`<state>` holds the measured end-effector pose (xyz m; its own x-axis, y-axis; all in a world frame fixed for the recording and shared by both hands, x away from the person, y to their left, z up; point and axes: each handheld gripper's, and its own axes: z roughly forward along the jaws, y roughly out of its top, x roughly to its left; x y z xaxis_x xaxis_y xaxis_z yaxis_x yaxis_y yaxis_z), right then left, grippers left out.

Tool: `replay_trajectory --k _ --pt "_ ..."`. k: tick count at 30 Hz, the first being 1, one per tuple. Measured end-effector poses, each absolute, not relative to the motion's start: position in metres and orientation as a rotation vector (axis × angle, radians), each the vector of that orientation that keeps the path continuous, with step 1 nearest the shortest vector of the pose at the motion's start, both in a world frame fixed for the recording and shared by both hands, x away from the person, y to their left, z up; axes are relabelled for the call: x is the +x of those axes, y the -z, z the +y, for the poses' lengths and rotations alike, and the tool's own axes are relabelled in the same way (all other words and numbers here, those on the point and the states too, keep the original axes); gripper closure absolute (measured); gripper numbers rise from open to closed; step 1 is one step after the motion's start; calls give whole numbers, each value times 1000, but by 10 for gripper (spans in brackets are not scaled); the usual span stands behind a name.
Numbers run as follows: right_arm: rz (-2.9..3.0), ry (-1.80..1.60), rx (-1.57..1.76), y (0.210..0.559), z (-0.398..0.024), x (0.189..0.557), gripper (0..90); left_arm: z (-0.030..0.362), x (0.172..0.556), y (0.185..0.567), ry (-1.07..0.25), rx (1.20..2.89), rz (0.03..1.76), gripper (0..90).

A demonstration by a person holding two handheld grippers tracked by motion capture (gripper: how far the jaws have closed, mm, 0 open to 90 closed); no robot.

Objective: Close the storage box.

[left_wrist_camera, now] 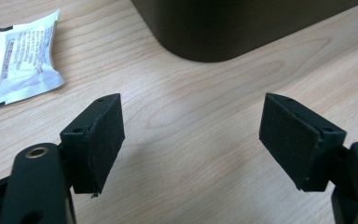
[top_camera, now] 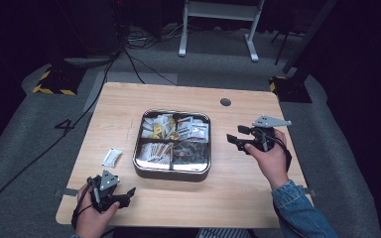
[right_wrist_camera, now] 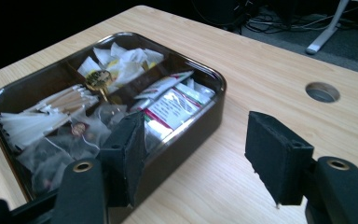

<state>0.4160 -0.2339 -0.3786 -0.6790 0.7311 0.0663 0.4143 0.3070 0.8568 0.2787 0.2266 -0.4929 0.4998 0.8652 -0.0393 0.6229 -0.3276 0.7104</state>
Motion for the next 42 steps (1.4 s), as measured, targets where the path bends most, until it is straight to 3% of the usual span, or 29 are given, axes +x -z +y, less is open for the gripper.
replay_trajectory --k 20,42 --pt "2212 -1212 1172 442 -304 381 360 235 282 499 -463 2057 1221 203" --pt "2295 -1100 1230 497 -324 375 328 234 284 505 -459 2092 1220 187"
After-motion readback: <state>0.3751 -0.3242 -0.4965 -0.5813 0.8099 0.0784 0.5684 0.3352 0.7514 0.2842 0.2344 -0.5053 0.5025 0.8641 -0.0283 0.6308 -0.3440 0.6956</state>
